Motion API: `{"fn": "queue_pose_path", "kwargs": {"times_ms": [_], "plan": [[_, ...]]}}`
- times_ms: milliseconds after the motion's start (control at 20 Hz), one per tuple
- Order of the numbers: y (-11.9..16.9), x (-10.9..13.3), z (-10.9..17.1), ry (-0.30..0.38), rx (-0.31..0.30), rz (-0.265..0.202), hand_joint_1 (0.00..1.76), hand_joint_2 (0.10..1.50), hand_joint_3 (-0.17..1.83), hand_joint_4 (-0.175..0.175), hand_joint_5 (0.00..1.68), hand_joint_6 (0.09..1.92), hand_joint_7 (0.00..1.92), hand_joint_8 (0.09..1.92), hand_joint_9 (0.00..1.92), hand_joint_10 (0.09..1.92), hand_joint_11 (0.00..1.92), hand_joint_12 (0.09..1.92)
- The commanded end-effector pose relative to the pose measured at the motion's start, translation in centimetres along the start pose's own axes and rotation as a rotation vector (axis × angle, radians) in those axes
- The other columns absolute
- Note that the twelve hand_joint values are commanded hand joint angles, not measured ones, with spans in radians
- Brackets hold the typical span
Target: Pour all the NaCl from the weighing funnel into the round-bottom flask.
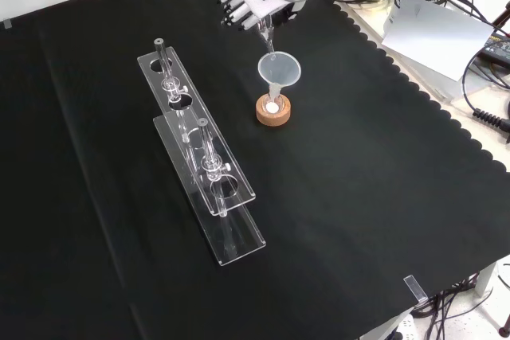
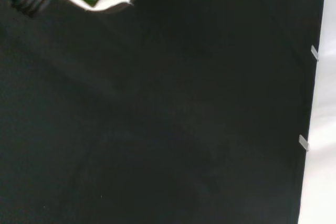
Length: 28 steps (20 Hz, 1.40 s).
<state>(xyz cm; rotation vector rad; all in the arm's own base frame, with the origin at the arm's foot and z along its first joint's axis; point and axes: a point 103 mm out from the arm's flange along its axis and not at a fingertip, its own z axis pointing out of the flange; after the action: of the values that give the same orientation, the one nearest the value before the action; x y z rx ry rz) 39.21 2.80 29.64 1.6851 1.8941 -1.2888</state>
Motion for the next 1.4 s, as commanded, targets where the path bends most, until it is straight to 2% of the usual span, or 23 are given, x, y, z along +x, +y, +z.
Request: {"fn": "queue_pose_path", "kwargs": {"times_ms": [50,400,750,1400], "plan": [[0.00,-0.06,-0.05,-0.009,-0.001,-0.002,1.10,0.63,0.79,0.175,1.16,0.93,0.38,0.62,0.69,0.52,0.35,1.32],[-0.02,-0.01,-0.02,-0.010,-0.002,-0.004,1.10,0.63,0.79,0.175,1.16,0.93,0.38,0.62,0.69,0.52,0.34,1.32],[-0.10,0.29,-0.55,-0.045,0.005,0.004,1.10,0.63,0.79,0.175,1.17,0.93,0.38,0.62,0.69,0.52,0.34,1.32],[-0.08,0.18,-0.45,-0.068,0.007,0.005,1.10,0.63,0.79,0.175,1.17,0.93,0.38,0.62,0.68,0.53,0.34,1.32]]}}
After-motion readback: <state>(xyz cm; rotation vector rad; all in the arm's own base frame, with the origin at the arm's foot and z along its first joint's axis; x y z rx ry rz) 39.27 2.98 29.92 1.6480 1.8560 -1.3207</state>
